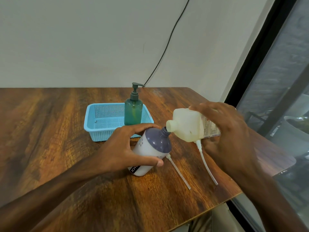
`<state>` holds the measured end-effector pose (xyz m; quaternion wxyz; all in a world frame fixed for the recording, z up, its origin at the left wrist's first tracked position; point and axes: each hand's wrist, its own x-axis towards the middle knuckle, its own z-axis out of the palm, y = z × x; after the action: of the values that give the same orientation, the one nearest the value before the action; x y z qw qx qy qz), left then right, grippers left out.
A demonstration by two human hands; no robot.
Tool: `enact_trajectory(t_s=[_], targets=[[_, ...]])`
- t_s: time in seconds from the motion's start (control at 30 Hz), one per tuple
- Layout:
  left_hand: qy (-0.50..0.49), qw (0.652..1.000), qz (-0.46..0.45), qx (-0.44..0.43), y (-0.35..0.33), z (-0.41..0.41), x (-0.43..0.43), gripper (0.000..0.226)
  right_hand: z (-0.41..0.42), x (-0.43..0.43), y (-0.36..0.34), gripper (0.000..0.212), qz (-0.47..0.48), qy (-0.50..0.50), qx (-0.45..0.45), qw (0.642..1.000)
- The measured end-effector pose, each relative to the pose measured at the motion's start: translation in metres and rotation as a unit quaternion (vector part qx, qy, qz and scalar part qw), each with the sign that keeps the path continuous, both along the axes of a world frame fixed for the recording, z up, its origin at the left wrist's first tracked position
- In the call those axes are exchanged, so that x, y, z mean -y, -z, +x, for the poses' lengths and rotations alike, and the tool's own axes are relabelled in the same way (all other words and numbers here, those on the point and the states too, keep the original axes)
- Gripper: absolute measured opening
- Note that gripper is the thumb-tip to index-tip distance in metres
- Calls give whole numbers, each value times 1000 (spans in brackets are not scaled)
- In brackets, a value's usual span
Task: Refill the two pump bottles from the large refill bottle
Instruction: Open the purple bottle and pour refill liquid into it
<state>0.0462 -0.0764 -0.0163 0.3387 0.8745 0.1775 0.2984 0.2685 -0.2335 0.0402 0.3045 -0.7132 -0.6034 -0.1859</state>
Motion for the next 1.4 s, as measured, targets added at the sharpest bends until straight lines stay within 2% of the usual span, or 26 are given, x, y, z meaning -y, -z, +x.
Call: enact_trajectory(t_s=[0.27, 0.7, 1.4], targets=[[4, 1000, -6, 11, -3, -1, 2, 76, 0, -1, -1, 83, -6, 2, 1, 1000], [3, 1000, -12, -4, 0, -1, -1, 89, 0, -1, -3, 82, -1, -1, -2, 1000], [5, 1000, -10, 0, -3, -2, 1, 85, -3, -2, -7, 83, -8, 1, 4, 1000]])
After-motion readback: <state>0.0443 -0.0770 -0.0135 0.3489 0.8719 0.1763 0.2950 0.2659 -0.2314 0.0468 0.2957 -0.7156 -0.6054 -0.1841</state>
